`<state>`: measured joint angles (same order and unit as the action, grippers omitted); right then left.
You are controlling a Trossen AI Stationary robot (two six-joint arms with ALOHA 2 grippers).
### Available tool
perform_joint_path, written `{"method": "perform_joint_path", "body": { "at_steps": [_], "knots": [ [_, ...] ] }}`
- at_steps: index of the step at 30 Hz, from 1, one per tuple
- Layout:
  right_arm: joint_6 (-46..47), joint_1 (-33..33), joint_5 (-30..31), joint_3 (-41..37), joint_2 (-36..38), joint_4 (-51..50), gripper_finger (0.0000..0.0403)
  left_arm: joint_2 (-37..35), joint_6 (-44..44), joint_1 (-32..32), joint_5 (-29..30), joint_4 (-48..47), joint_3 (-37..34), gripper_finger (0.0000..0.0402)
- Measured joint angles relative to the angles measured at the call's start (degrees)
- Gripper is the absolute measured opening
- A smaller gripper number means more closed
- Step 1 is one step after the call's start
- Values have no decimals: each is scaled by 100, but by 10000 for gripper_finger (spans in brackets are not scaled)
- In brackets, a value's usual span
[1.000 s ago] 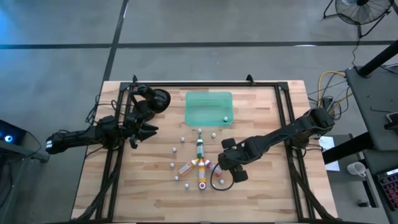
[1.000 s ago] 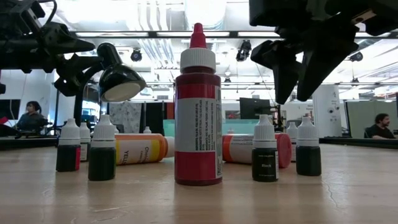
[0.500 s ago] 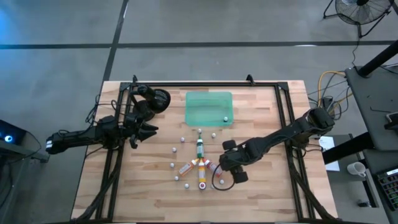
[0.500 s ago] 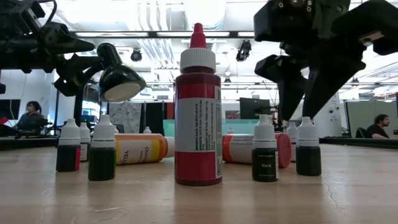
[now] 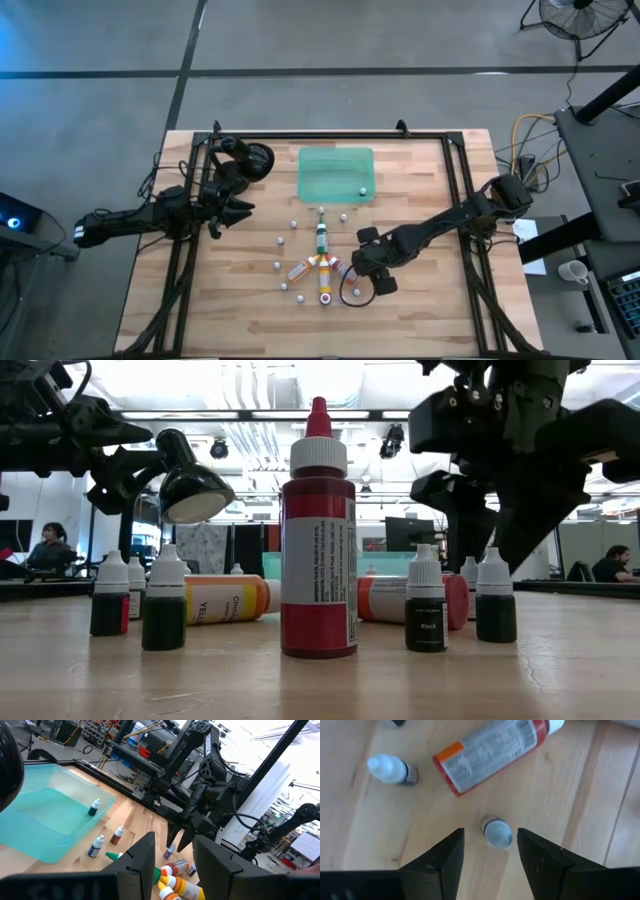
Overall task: Pick & Place food coloring
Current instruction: Put the small purple food coloring bottle into the bin
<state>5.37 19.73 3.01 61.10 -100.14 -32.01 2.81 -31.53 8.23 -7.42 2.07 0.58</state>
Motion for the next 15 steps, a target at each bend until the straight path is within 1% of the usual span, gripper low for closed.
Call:
{"method": "perform_joint_path", "body": {
  "at_steps": [6,15],
  "knots": [
    [48,-2,2,13,2,2,168,0,0,0,-2,0,-1,106],
    [71,-2,15,4,-20,59,124,0,2,0,-1,0,0,106]
  ]
}}
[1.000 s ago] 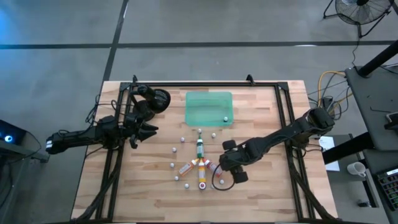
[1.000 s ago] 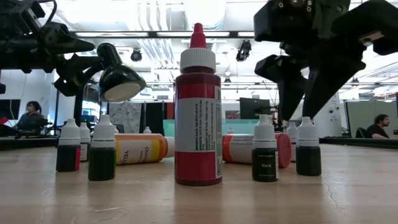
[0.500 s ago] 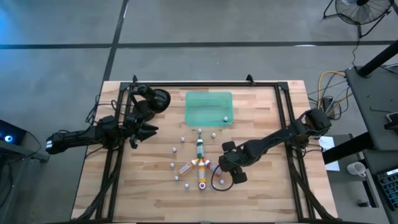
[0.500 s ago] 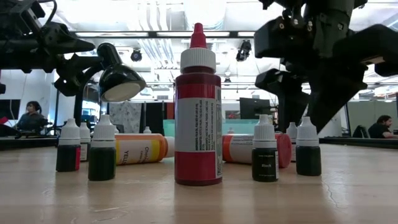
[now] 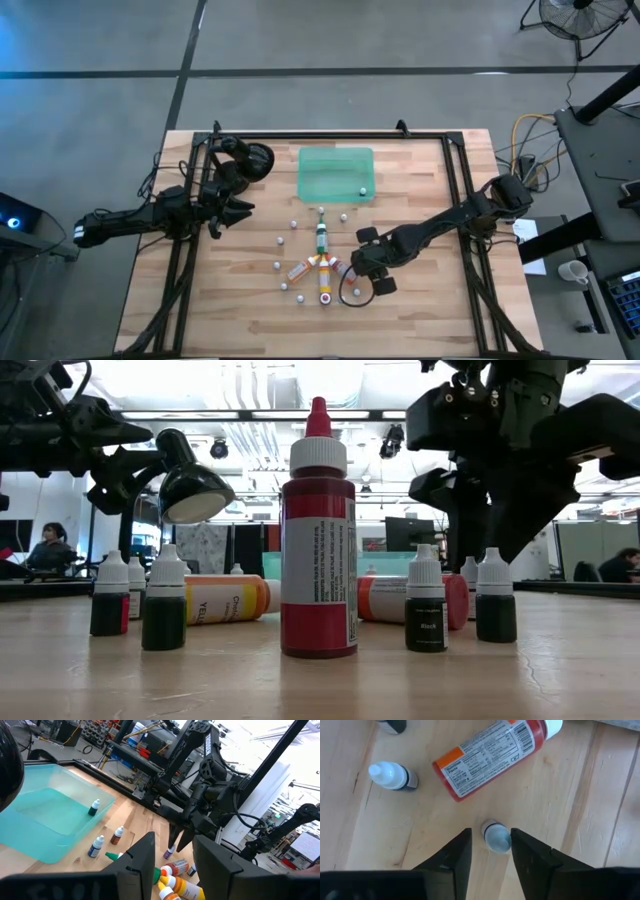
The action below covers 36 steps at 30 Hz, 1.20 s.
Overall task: Pick & Place food coloring
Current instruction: Put the small purple food coloring bottle into the bin
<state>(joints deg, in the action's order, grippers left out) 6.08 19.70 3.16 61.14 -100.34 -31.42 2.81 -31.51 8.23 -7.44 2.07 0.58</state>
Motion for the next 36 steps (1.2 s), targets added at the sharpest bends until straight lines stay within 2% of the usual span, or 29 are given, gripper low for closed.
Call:
{"method": "perform_joint_path", "body": {
  "at_steps": [8,18,36],
  "knots": [
    [107,-2,5,12,-244,129,105,0,-2,-4,2,0,0,106],
    [145,-2,-4,24,-191,-22,82,0,0,-4,-1,0,-2,106],
    [320,-22,-13,26,7,-239,155,0,-2,0,1,0,-2,106]
  ]
}}
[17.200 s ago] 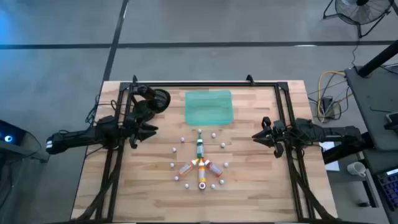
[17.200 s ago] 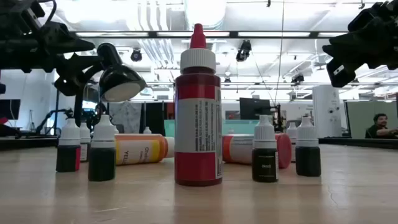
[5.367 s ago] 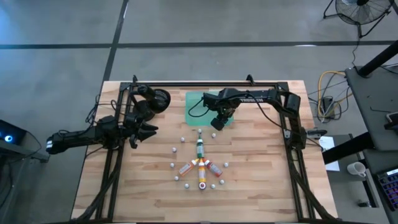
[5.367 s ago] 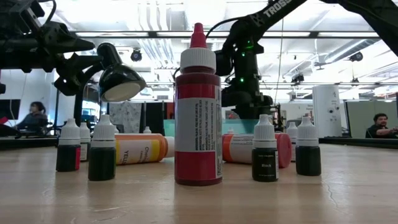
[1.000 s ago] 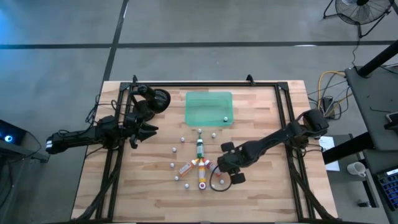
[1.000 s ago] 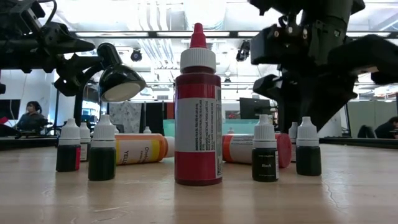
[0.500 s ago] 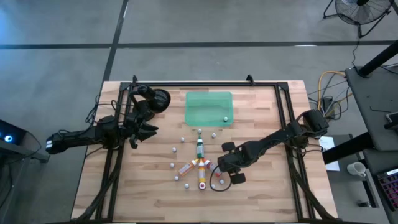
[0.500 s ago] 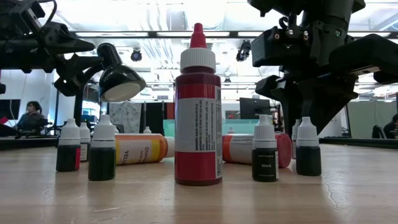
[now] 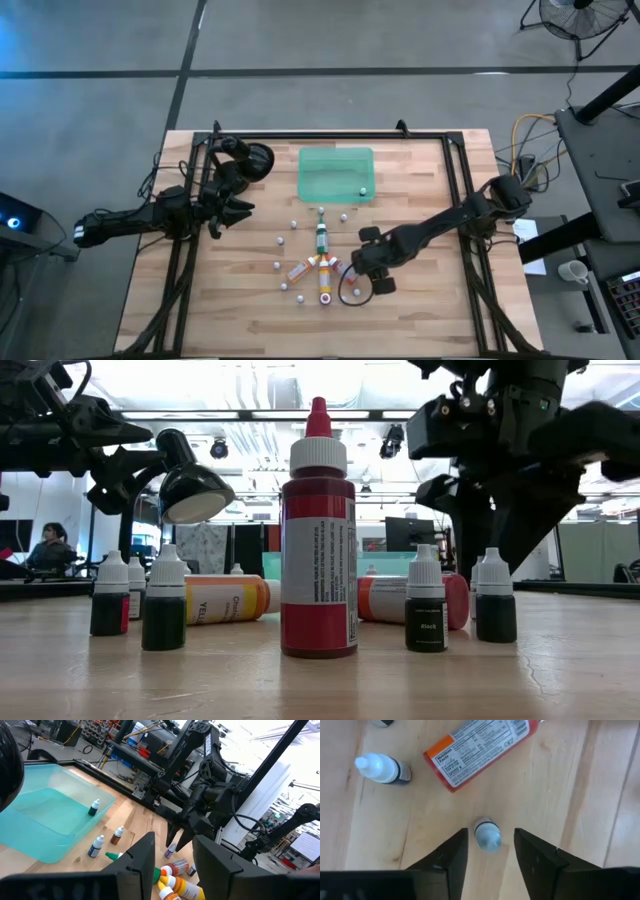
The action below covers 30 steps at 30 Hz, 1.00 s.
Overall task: Pick & Place food coloring
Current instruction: Put the small purple food coloring bottle into the bin
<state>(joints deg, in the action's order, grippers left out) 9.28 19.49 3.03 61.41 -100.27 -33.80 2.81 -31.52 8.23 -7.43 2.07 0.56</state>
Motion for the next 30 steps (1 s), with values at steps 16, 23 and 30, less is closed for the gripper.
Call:
{"method": "perform_joint_path", "body": {
  "at_steps": [16,23,30],
  "knots": [
    [-2,-4,0,0,-9,11,118,2,0,0,1,0,-1,106],
    [-22,-4,2,0,-9,13,76,2,1,0,0,0,0,106],
    [62,-85,-31,104,194,-253,45,2,1,0,0,0,1,106]
  ]
}}
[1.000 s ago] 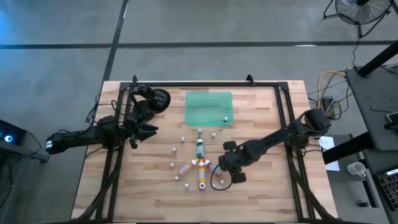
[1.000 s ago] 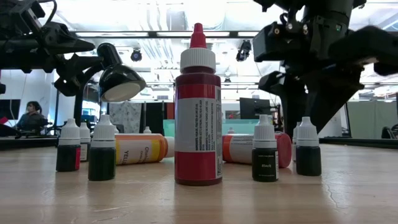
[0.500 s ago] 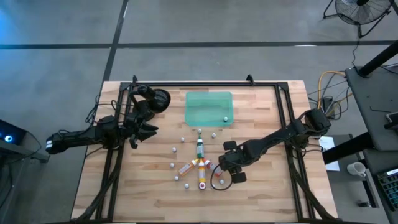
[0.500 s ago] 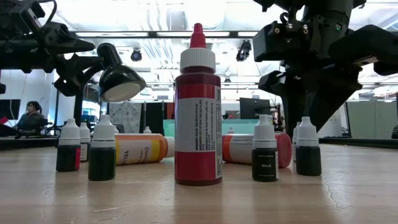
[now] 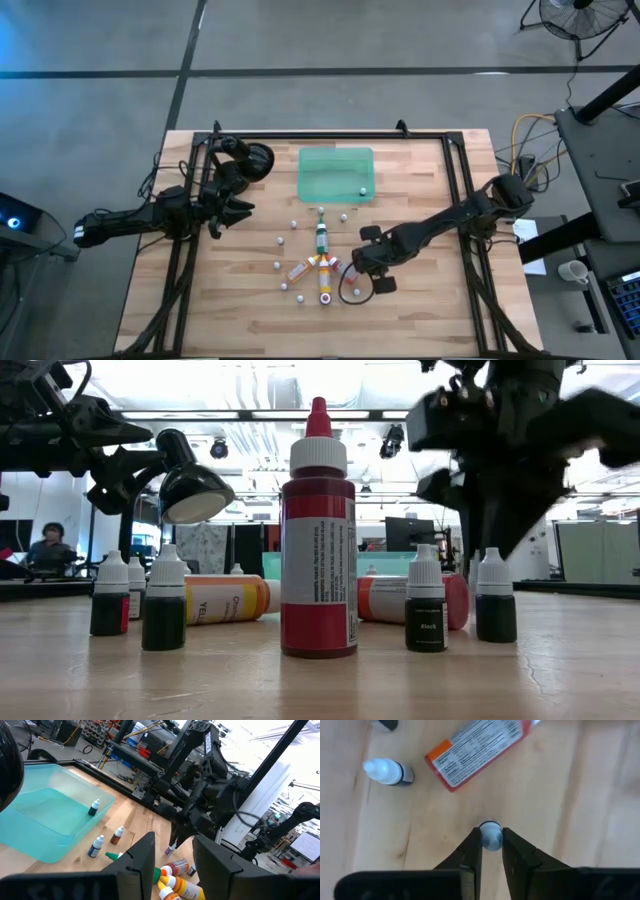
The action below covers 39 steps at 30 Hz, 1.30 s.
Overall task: Pick & Place food coloring
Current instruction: Put the small purple food coloring bottle into the bin
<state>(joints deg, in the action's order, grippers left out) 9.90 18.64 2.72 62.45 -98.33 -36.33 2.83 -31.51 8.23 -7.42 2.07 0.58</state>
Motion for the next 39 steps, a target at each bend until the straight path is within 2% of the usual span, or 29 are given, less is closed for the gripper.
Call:
{"method": "perform_joint_path", "body": {
  "at_steps": [3,9,13,20,25,30,35,39],
  "knots": [
    [40,-234,118,144,351,-424,48,0,-1,0,-2,0,-2,106],
    [353,-1112,1090,524,1269,-916,51,0,0,-5,0,-1,0,106],
    [341,-1804,1404,956,1373,-1040,52,0,-1,-4,-2,0,-2,106],
    [-86,-2824,1412,1961,372,-1203,52,0,-1,-4,-1,0,-1,106],
    [-69,-3677,598,2493,-635,-1536,52,0,0,-4,-2,0,0,106],
    [290,-4353,-16,2521,-1251,-1637,52,0,0,-2,-1,0,0,106],
    [210,-4628,-122,2514,-1570,-1677,52,0,0,2,-2,0,-2,106],
    [-465,-4600,-135,2514,-1692,-1797,52,0,-1,1,-1,0,-2,106]
  ]
}}
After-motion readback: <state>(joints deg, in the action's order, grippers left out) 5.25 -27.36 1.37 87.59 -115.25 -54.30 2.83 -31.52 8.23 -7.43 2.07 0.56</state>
